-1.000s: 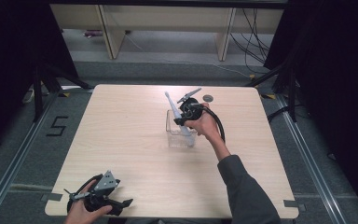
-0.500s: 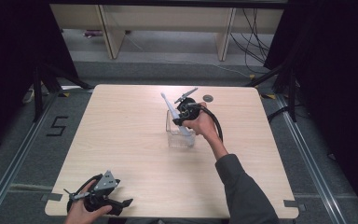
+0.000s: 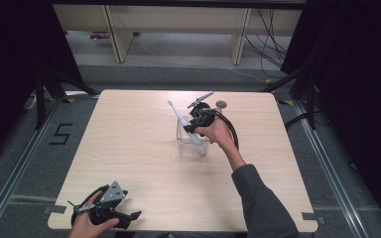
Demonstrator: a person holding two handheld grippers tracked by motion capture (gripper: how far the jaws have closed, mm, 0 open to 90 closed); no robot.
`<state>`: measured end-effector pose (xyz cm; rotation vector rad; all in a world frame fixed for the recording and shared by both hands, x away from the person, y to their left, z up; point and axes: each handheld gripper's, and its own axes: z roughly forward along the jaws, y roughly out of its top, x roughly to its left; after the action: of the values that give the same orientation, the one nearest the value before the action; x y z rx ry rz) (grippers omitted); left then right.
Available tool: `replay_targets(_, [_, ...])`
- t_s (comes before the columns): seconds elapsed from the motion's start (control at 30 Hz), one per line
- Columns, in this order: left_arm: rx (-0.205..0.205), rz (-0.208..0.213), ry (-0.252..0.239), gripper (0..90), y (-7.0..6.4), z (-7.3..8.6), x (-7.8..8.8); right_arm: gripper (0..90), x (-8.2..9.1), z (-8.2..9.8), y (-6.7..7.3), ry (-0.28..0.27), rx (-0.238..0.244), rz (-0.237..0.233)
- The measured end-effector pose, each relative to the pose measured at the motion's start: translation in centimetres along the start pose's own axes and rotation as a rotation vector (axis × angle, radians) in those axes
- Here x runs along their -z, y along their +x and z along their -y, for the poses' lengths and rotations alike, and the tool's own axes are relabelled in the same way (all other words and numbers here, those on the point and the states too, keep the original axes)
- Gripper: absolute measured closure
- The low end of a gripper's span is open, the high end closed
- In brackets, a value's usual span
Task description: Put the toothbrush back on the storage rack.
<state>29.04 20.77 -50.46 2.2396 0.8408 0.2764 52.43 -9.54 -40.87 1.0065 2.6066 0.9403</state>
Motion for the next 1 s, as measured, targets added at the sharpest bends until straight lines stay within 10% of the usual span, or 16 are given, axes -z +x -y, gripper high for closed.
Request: replay_targets(1.0, [0.001,-0.002,0.002,15.2,0.0,0.0,0.0,41.2,2.9,0.8,0.1,-0.118,0.025,-0.024])
